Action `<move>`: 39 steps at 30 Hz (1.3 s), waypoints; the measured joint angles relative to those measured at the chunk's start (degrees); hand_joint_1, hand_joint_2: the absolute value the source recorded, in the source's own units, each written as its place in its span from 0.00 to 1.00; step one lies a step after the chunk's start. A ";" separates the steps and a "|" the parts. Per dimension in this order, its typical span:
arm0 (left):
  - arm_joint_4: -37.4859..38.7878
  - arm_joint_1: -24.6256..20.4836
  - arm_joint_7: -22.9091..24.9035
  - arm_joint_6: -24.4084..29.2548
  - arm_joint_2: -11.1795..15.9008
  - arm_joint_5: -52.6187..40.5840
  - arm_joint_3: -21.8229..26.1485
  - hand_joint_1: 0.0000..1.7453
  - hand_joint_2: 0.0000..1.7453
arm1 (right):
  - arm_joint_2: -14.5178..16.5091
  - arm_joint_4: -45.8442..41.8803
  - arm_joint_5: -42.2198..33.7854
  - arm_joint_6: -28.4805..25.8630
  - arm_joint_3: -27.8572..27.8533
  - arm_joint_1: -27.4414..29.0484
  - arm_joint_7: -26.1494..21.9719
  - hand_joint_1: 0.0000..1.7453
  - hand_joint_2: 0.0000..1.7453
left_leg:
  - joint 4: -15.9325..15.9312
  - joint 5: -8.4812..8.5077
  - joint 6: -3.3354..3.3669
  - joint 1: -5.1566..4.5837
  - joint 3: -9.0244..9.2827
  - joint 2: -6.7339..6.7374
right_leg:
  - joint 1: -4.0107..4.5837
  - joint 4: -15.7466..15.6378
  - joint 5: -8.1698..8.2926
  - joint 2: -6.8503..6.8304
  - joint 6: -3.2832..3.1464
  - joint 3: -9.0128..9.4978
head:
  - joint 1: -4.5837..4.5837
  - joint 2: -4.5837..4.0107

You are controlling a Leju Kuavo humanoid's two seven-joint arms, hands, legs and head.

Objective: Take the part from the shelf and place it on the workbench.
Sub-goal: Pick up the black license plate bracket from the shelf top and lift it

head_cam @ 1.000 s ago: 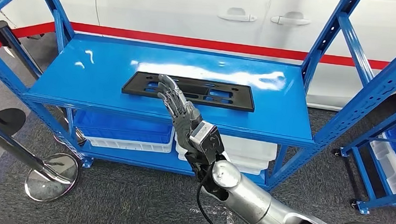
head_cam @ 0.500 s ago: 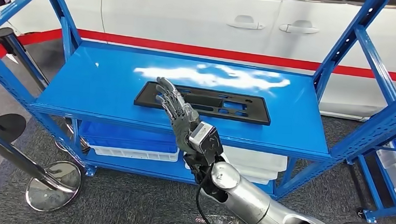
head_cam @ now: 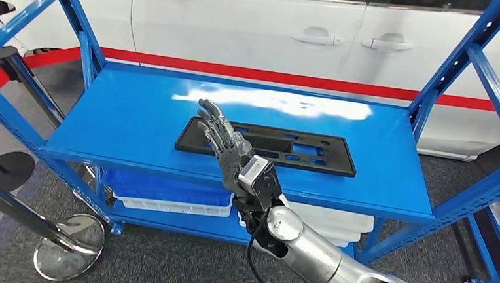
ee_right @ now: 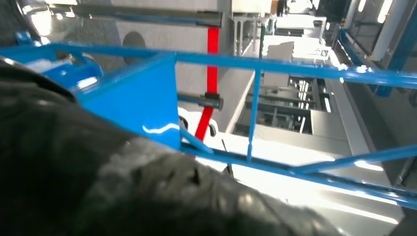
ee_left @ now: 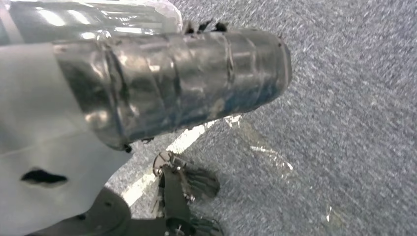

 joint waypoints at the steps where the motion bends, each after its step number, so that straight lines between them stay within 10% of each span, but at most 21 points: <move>1: 0.00 -0.03 0.00 0.00 0.02 0.00 0.00 0.00 0.00 | 0.00 -0.01 0.00 0.01 0.00 -0.07 -0.01 0.00 0.00 | 2.12 -1.08 -0.36 0.11 -1.08 0.02 | -0.21 -0.25 -0.16 -0.04 -0.16 0.62 | -0.01 -0.01; 4: 0.00 -0.04 0.01 0.00 0.02 0.00 0.00 0.00 0.00 | 0.04 -0.01 0.00 0.02 0.00 -0.10 0.01 0.00 0.00 | 12.24 -4.97 -1.53 0.92 -7.66 0.09 | -0.44 -0.43 -1.12 -0.12 -0.27 1.75 | -0.03 0.00; 6: 0.00 0.07 0.01 0.00 0.01 0.01 0.00 0.00 0.00 | 0.04 0.02 0.00 0.02 0.00 -0.01 0.01 0.00 0.00 | 13.51 -3.55 -2.13 1.45 -10.05 0.10 | -0.63 -0.40 -1.95 0.00 0.03 2.69 | -0.04 0.01; 10: 0.00 0.22 0.01 0.00 0.02 0.01 0.00 0.00 0.00 | 0.04 0.04 0.00 0.01 0.00 -0.03 0.02 0.00 0.00 | 0.68 5.52 -2.13 1.66 -6.66 0.16 | -1.02 -0.50 -3.77 0.12 1.09 4.83 | -0.15 0.00; 16: 0.00 0.35 0.01 0.02 0.04 0.04 0.00 0.00 0.00 | 0.04 0.05 0.00 0.01 0.00 -0.07 0.07 0.00 0.00 | -2.23 5.44 0.44 1.28 -4.86 0.18 | -1.21 2.20 -5.15 0.04 2.68 4.07 | -0.12 0.00; 20: 0.00 0.12 0.01 0.02 0.06 0.01 0.00 0.00 0.00 | 0.04 0.06 0.00 -0.01 0.00 0.10 0.05 0.00 0.00 | -2.41 4.35 1.26 1.16 -3.38 0.11 | -1.39 15.78 -9.65 0.04 3.28 -4.34 | -0.06 0.00; 22: 0.00 0.17 0.01 0.02 0.06 0.02 0.00 0.00 0.00 | 0.04 0.07 0.00 -0.01 0.00 0.21 0.05 0.00 0.00 | -2.31 3.64 1.25 1.14 -2.54 0.04 | -1.44 15.49 -7.75 0.03 3.34 -5.88 | -0.05 0.00; 24: 0.00 0.22 0.01 0.02 0.04 0.02 0.00 0.00 0.00 | 0.04 0.07 0.00 -0.01 0.00 0.21 0.05 0.00 0.00 | -2.20 2.78 1.02 1.16 -1.47 -0.07 | -1.49 8.17 -2.52 0.03 3.11 -3.66 | -0.05 0.00; 26: 0.00 0.14 0.01 0.01 0.01 0.01 0.00 0.00 0.00 | 0.03 0.10 0.00 -0.01 0.00 0.16 0.05 0.00 0.00 | -2.02 2.04 0.45 1.10 -0.94 -0.14 | -1.25 2.41 -0.65 0.01 2.70 -1.54 | -0.03 0.00; 31: 0.00 0.11 0.01 0.02 0.03 0.00 0.00 0.00 0.00 | 0.04 0.12 0.00 0.01 0.00 0.21 0.04 0.00 0.00 | -0.22 0.43 -1.12 1.06 -1.11 0.04 | -1.26 1.23 -0.33 -0.05 1.33 -0.56 | 0.06 0.01; 36: 0.00 0.05 0.01 0.02 0.01 0.00 0.00 0.00 0.00 | 0.06 0.13 0.00 0.03 0.00 0.17 0.05 0.00 0.00 | 15.00 -5.84 -1.98 1.30 -10.05 0.13 | -1.16 1.06 -0.83 -0.16 0.52 -0.13 | 0.05 0.01; 39: 0.00 0.12 0.01 0.02 0.02 0.00 0.00 0.00 0.00 | 0.07 0.13 0.00 0.03 0.00 0.16 0.05 0.00 0.00 | 8.67 -0.28 -1.12 1.01 -8.60 0.14 | -0.85 1.11 -1.36 0.05 0.44 0.57 | 0.05 0.01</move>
